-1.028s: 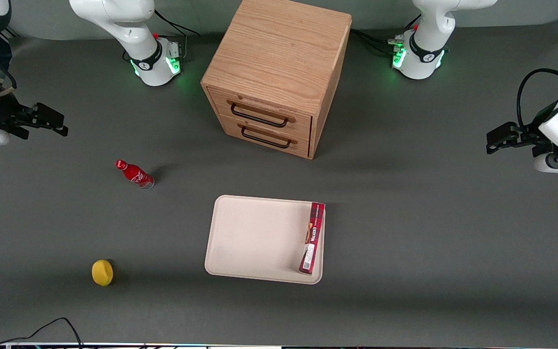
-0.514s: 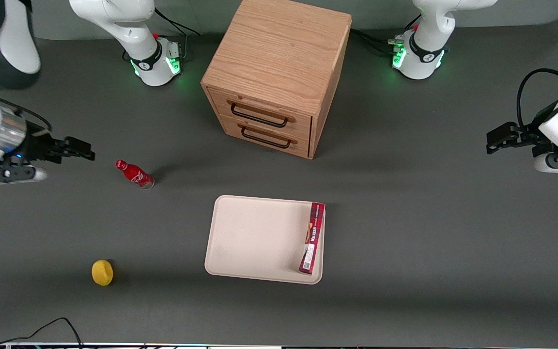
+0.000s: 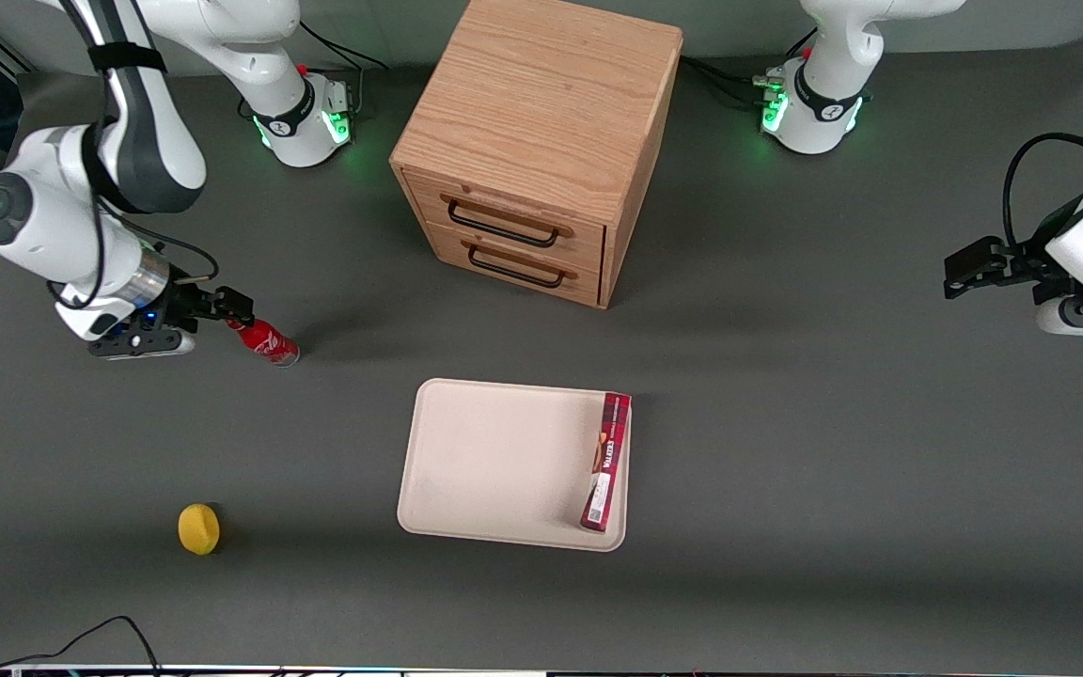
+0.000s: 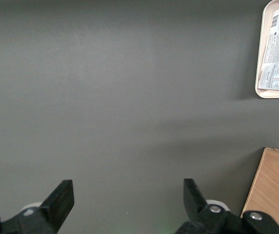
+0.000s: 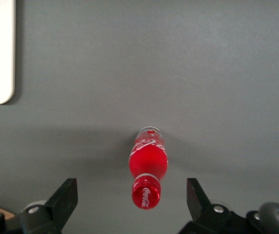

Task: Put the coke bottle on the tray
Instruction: 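Lower the right gripper around the bottle neck and close it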

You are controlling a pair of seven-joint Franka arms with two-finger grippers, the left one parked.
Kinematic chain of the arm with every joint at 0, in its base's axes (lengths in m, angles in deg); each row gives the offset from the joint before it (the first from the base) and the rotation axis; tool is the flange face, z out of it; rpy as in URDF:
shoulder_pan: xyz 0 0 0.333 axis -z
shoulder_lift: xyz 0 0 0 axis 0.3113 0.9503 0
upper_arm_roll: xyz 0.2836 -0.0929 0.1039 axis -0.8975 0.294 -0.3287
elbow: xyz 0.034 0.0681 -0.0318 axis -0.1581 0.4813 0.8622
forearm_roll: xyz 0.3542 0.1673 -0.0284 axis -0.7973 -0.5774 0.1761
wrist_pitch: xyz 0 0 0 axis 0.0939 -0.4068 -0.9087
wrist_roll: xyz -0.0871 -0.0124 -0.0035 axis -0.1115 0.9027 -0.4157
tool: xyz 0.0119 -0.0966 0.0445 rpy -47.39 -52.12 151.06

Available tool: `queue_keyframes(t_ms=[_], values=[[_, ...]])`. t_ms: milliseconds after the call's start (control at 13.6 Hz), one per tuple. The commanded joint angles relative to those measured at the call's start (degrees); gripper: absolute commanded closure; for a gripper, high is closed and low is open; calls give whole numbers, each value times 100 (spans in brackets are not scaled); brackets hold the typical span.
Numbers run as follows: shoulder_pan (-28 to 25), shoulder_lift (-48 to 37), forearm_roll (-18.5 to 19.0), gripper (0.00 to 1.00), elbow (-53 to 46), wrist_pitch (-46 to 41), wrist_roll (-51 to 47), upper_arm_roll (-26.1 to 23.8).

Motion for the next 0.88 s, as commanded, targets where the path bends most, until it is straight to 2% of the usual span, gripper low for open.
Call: queue_keyframes(t_ms=[0,73,294,367,514,807], values=[[77,-234,107,2,634,688,109,-50],[77,-217,124,3,696,803,109,-50],[86,-208,239,34,925,1102,109,-50],[86,-208,247,51,943,1103,109,-50],[95,-217,247,100,952,1103,109,-50],[95,-243,247,100,934,1068,100,-50]])
